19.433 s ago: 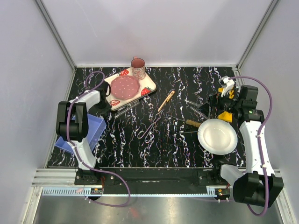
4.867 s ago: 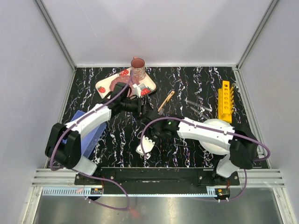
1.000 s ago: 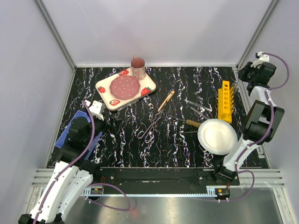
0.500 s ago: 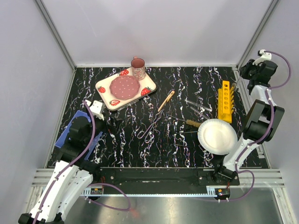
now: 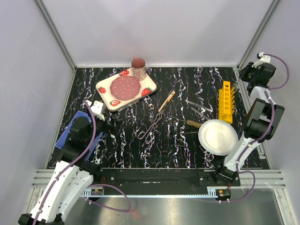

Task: Organize the chemistry lab equipment

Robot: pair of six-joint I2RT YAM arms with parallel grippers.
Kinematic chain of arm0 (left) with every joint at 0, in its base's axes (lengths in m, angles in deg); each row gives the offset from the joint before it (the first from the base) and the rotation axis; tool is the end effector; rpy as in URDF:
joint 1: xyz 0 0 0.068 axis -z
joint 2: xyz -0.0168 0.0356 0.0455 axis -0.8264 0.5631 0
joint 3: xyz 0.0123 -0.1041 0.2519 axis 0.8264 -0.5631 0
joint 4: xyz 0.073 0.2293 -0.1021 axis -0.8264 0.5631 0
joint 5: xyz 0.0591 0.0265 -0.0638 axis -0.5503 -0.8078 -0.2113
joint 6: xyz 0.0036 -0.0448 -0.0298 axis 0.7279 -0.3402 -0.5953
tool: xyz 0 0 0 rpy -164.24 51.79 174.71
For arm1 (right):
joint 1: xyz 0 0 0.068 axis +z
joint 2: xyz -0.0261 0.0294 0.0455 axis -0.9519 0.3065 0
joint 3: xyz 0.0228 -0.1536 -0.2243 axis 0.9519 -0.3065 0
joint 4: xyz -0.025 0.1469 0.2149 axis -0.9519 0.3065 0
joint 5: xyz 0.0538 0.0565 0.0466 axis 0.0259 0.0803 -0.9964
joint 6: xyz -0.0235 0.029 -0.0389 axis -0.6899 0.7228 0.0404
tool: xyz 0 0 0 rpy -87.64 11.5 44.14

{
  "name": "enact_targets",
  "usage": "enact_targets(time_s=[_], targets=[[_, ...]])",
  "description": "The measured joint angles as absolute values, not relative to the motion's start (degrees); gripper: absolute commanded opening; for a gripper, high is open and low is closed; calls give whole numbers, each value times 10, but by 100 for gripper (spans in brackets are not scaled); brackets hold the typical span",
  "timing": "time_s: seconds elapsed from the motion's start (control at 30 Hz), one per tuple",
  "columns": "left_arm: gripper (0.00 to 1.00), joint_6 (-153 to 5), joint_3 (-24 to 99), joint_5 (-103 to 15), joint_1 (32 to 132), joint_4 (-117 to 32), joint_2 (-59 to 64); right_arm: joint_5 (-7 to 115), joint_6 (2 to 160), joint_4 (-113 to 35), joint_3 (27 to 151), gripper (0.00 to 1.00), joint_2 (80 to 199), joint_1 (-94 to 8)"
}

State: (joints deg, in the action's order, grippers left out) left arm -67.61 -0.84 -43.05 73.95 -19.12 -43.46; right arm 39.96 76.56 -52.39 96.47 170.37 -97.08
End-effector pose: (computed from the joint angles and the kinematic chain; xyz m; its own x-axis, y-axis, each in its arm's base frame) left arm 0.1245 -0.0470 0.2927 -0.3012 0.0099 -0.9535 0.4336 0.8920 -0.1277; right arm 0.4276 -0.1844 0.2598 -0.2568 0.1610 -0.9530 0.0847 0.9860 0.1437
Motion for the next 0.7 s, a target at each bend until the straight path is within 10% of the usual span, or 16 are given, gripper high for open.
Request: enact_targets(time_s=[0.7], targets=[[99, -675, -8, -430, 740, -191, -435, 397, 766, -567, 877, 34, 1683, -971]])
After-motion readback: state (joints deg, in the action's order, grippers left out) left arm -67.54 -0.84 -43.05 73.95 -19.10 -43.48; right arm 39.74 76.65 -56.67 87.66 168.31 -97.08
